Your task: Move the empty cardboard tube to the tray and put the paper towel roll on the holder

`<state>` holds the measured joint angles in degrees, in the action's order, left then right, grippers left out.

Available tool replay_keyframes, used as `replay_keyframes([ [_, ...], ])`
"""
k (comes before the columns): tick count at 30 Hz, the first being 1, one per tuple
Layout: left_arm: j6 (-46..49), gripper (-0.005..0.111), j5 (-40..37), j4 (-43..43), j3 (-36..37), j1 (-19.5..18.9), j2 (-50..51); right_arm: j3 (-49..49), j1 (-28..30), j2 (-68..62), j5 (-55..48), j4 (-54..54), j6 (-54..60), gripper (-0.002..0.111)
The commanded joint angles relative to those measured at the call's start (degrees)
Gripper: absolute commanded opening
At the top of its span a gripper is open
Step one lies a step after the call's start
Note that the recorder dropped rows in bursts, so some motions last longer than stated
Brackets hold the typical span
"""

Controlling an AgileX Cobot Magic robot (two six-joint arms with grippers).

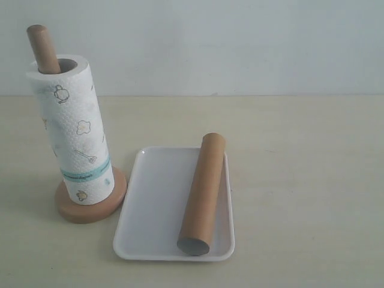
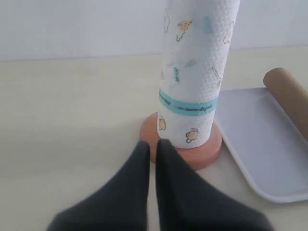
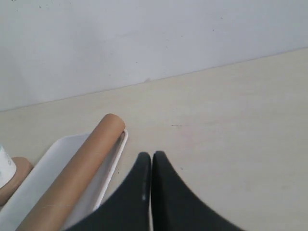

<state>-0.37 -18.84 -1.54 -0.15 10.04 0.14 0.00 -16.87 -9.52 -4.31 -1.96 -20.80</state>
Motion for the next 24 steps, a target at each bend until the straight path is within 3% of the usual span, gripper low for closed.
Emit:
replay_keyframes([
  [1, 0.4, 0.004, 0.9, -0.6, 0.2, -0.2, -0.1, 0.0, 0.4, 5.7, -1.6, 0.0, 0.7, 0.0],
  [6, 0.4, 0.004, 0.9, -0.6, 0.2, -0.2, -0.1, 0.0, 0.4, 7.1, -2.1, 0.0, 4.1, 0.0],
  [15, 0.4, 0.004, 0.9, -0.6, 0.2, -0.2, -0.1, 0.0, 0.4, 9.5, -14.5, 0.0, 10.8, 0.0],
  [24, 0.4, 0.004, 0.9, -0.6, 0.2, -0.2, -0.1, 0.0, 0.4, 9.5, -15.1, 0.0, 12.6, 0.0],
])
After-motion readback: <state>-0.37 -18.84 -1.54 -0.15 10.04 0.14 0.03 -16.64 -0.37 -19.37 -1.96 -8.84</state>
